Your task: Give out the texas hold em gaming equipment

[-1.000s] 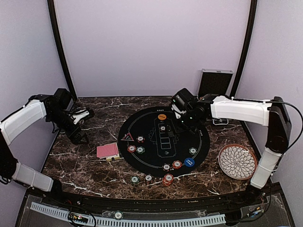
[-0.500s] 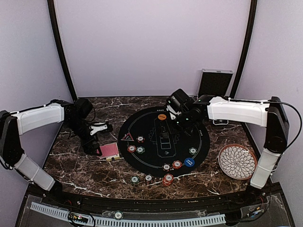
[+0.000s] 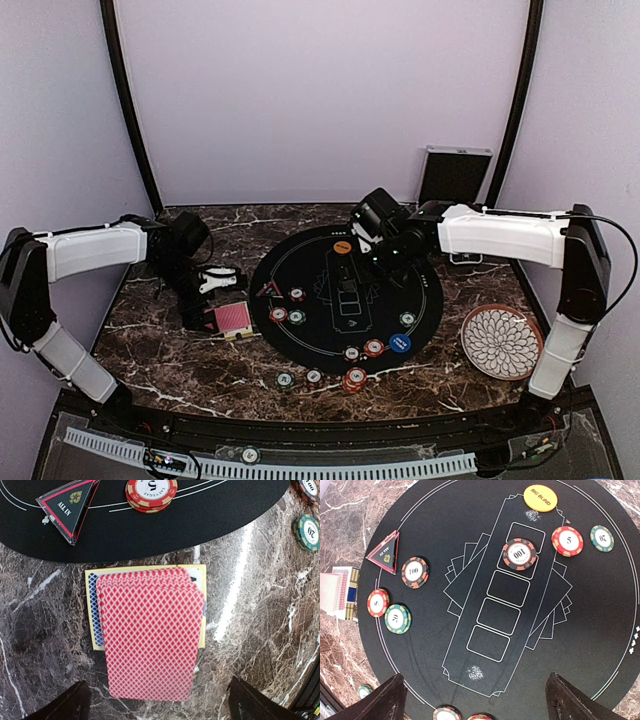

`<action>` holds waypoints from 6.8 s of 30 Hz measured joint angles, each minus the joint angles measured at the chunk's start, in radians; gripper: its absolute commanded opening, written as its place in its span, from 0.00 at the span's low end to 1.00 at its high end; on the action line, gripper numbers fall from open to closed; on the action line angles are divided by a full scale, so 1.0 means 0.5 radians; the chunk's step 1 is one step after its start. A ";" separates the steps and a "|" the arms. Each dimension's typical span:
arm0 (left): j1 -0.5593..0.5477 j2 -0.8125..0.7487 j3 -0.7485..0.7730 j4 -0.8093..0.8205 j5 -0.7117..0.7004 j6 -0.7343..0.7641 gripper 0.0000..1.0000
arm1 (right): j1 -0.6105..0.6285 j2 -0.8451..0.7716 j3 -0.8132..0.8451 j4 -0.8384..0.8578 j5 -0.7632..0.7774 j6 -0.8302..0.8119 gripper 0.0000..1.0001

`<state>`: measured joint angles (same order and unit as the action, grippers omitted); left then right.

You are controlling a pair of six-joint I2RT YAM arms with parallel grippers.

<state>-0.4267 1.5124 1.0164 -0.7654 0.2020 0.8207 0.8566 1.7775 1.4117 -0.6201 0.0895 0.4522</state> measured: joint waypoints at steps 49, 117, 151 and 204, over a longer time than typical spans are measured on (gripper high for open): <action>-0.045 0.199 -0.072 0.207 -0.185 0.050 0.99 | 0.018 -0.013 -0.021 -0.001 -0.031 0.005 0.99; -0.051 0.208 -0.238 0.488 -0.270 0.079 0.54 | 0.021 -0.076 -0.142 0.127 -0.150 0.058 0.85; -0.051 0.049 -0.015 0.195 -0.214 0.008 0.15 | 0.021 -0.076 -0.142 0.227 -0.360 0.133 0.91; -0.307 0.062 0.688 -0.269 0.042 -0.253 0.07 | 0.019 0.473 -0.151 2.161 -1.682 1.474 0.87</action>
<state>-0.5800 1.5433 1.3605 -0.9001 0.2230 0.6941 0.8661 2.0140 1.3361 0.4606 -0.7517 1.1893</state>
